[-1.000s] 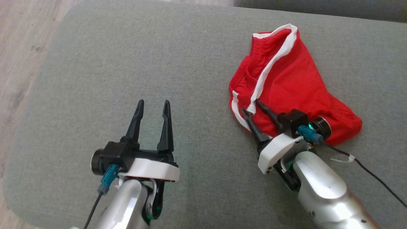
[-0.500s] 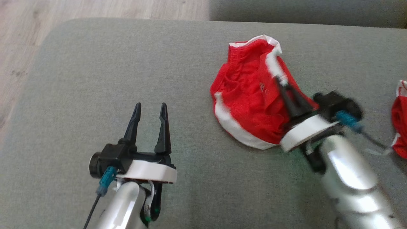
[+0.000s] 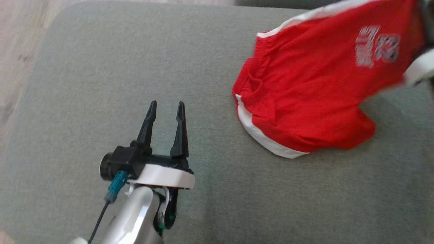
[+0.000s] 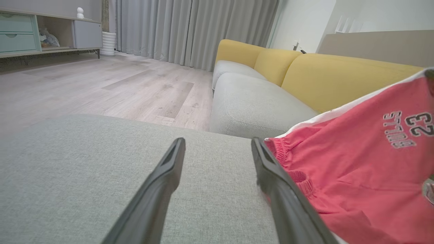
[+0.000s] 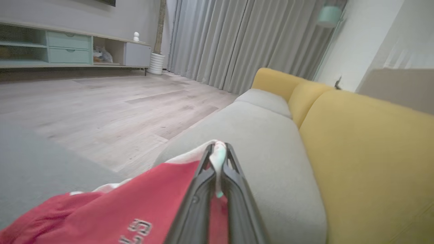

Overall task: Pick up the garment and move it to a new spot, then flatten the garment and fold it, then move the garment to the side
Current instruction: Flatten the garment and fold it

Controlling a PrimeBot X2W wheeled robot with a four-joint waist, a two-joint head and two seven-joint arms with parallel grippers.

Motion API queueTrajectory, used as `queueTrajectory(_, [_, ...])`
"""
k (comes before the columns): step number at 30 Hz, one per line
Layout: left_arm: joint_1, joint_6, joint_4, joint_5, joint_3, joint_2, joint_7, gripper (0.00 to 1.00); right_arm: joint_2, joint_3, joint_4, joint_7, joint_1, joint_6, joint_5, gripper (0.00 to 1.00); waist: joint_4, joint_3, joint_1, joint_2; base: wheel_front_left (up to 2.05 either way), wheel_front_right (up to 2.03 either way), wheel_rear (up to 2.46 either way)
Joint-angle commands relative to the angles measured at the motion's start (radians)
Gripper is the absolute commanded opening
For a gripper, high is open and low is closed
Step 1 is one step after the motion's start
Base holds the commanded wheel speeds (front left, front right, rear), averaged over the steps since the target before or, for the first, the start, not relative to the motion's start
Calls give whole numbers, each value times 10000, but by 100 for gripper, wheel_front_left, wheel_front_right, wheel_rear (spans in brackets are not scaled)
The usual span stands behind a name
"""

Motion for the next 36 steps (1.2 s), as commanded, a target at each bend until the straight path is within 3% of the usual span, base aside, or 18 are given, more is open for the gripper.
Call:
queueTrajectory(1, [-422, 46, -349, -38, 229, 28, -51, 100, -235, 101, -334, 48, -394, -9, -81, 0, 217, 182, -1, 0, 0, 0, 0])
queueTrajectory(7, [-666, 143, -475, -263, 37, 28, -51, 100, -994, -75, 404, 295, -2557, -9, -836, 0, 862, 598, -1, 0, 0, 0, 0])
queueTrajectory(12, [-768, 211, -572, -354, -28, 28, -51, 100, -874, 80, 1488, 81, -3623, -9, -1335, 0, 1106, 816, -1, 0, 0, 0, 0])
queueTrajectory(13, [-779, 224, -586, -358, -22, 28, -51, 100, -817, 176, 1749, 19, -3725, -9, -1444, 80, 1110, 849, -1, 0, 0, 0, 0])
queueTrajectory(14, [-787, 238, -596, -357, -17, 28, -51, 100, -766, 271, 2082, 52, -3771, -9, -1557, 80, 1104, 876, -1, 0, 0, 0, 0])
queueTrajectory(15, [-796, 254, -601, -360, -17, 28, -51, 100, -728, 417, 2391, 78, -3778, -9, -1708, 100, 1087, 894, -1, 0, 0, 0, 0])
queueTrajectory(20, [-873, 306, -614, -340, 43, 28, -51, 100, -164, 405, 3378, -480, -3565, -9, -1816, 100, 734, 880, -1, 0, 0, 0, 0])
queueTrajectory(26, [-868, 195, -511, -48, 393, 28, -51, 100, 724, -182, 3493, -1679, -2711, -9, -1336, 100, -103, 607, -1, 0, 0, 0, 0])
queueTrajectory(30, [-744, 79, -404, 133, 622, 28, -51, 100, 1610, -892, 2866, -2100, -1474, -9, -906, 100, -736, 198, -1, 0, 0, 0, 0])
queueTrajectory(36, [-434, -91, -244, 366, 882, 28, -51, 100, 3276, -1593, 891, -2235, 1353, -9, -682, 100, -1650, -398, -1, 0, 0, 0, 0])
